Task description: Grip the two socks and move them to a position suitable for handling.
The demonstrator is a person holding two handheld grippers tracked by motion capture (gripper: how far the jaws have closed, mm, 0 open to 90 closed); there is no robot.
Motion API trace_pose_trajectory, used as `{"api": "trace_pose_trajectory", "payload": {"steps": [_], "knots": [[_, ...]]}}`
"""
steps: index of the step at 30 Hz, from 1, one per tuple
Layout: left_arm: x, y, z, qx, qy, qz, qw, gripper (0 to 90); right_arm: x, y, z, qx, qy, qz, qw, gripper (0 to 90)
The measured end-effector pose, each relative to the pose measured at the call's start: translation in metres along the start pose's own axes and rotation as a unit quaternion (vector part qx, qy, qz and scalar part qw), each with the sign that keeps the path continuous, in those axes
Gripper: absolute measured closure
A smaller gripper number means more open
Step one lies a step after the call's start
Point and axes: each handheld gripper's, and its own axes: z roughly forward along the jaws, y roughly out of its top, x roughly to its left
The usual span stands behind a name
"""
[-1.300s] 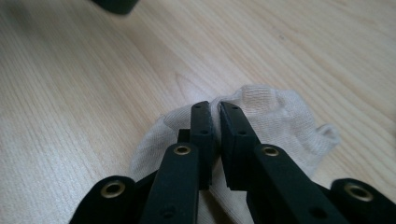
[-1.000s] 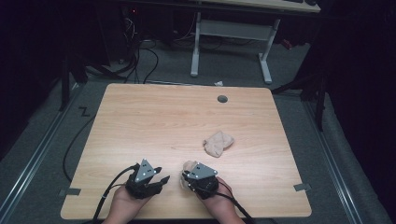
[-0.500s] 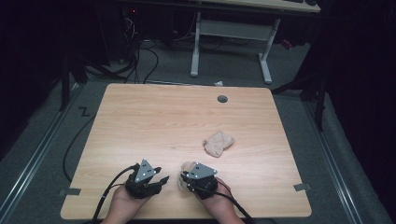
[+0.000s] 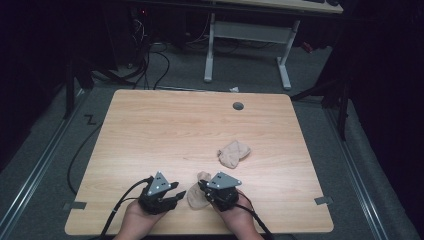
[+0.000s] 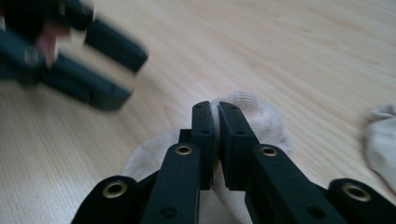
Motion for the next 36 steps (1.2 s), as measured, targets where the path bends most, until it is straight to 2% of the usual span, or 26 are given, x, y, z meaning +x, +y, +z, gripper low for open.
{"api": "trace_pose_trajectory", "payload": {"steps": [1,2,4,5,8,11,12,14,15,17,18,19,20,21,23,24,25,26,27,28,29,30,31,32,35,36], "knots": [[-0.005,0.002,0.004,0.002,-0.010,0.003,0.9999,61.4,-0.002,-0.001,-0.002,-0.002,-0.002,0.003,1.0000,84.8],[-0.015,0.004,0.011,0.009,-0.027,0.017,0.9995,64.6,-0.006,-0.002,-0.005,-0.005,-0.012,0.002,0.9999,84.4],[-0.024,0.004,0.021,0.025,-0.029,0.043,0.9984,66.5,-0.011,-0.003,-0.009,-0.010,-0.023,0.009,0.9996,83.8],[-0.025,0.002,0.024,0.033,-0.025,0.049,0.9979,67.2,-0.015,-0.004,-0.013,-0.013,-0.031,0.018,0.9993,83.1],[-0.021,-0.002,0.030,0.056,-0.011,0.060,0.9965,70.1,-0.027,-0.013,-0.026,-0.014,-0.052,0.021,0.9983,82.8],[-0.016,-0.004,0.032,0.069,-0.005,0.061,0.9958,69.9,-0.045,-0.028,-0.038,-0.002,-0.070,0.041,0.9967,82.2],[-0.014,-0.005,0.031,0.067,-0.006,0.054,0.9963,69.9,-0.050,-0.033,-0.041,0.002,-0.076,0.050,0.9959,81.4],[-0.009,-0.006,0.027,0.070,0.008,0.059,0.9957,69.3,-0.059,-0.042,-0.046,0.020,-0.091,0.058,0.9940,79.3],[-0.009,-0.006,0.027,0.070,0.008,0.059,0.9957,68.6,-0.059,-0.042,-0.046,0.020,-0.091,0.058,0.9940,79.3],[-0.003,-0.007,0.023,0.073,0.030,0.062,0.9949,66.9,-0.067,-0.049,-0.050,0.028,-0.105,0.066,0.9919,76.2],[-0.003,-0.007,0.023,0.073,0.030,0.062,0.9949,66.5,-0.067,-0.049,-0.050,0.028,-0.105,0.066,0.9919,76.2],[0.001,-0.005,0.019,0.060,0.037,0.053,0.9961,66.2,-0.064,-0.045,-0.048,0.022,-0.089,0.058,0.9940,76.9],[0.001,-0.005,0.019,0.060,0.037,0.053,0.9961,66.2,-0.064,-0.045,-0.048,0.022,-0.089,0.058,0.9940,76.9],[0.002,-0.004,0.017,0.050,0.032,0.047,0.9971,66.2,-0.058,-0.041,-0.037,0.032,-0.071,0.042,0.9961,79.9],[0.001,-0.002,0.017,0.041,0.026,0.044,0.9979,66.5,-0.056,-0.040,-0.030,0.041,-0.063,0.037,0.9965,81.2],[-0.001,-0.003,0.022,0.054,0.027,0.054,0.9967,66.7,-0.052,-0.038,-0.017,0.066,-0.051,0.028,0.9961,83.8],[-0.001,-0.003,0.022,0.054,0.027,0.054,0.9967,67.4,-0.052,-0.038,-0.017,0.066,-0.051,0.028,0.9961,83.8],[-0.002,-0.004,0.024,0.063,0.032,0.060,0.9957,67.4,-0.050,-0.039,-0.013,0.076,-0.046,0.025,0.9957,84.2],[-0.002,-0.006,0.025,0.073,0.034,0.063,0.9948,68.8,-0.043,-0.042,-0.007,0.093,-0.031,0.017,0.9951,84.7],[-0.001,-0.007,0.024,0.076,0.033,0.064,0.9945,68.8,-0.043,-0.042,-0.007,0.093,-0.031,0.017,0.9951,84.7],[0.001,-0.009,0.018,0.084,0.040,0.064,0.9936,69.6,-0.033,-0.043,-0.006,0.090,-0.017,0.008,0.9958,84.7],[0.001,-0.009,0.018,0.084,0.040,0.064,0.9936,70.0,-0.033,-0.043,-0.006,0.090,-0.017,0.008,0.9958,84.7],[0.004,-0.015,0.010,0.087,0.040,0.060,0.9936,70.1,-0.023,-0.043,-0.006,0.090,-0.006,0.001,0.9960,84.5],[0.004,-0.015,0.010,0.087,0.040,0.060,0.9936,70.2,-0.023,-0.043,-0.006,0.090,-0.006,0.001,0.9960,84.5],[0.011,-0.022,-0.003,0.093,0.040,0.044,0.9939,69.9,-0.012,-0.042,-0.005,0.087,0.012,-0.009,0.9961,82.7],[0.012,-0.023,-0.005,0.088,0.040,0.040,0.9945,68.6,-0.010,-0.041,-0.005,0.086,0.015,-0.010,0.9962,79.1]]}}
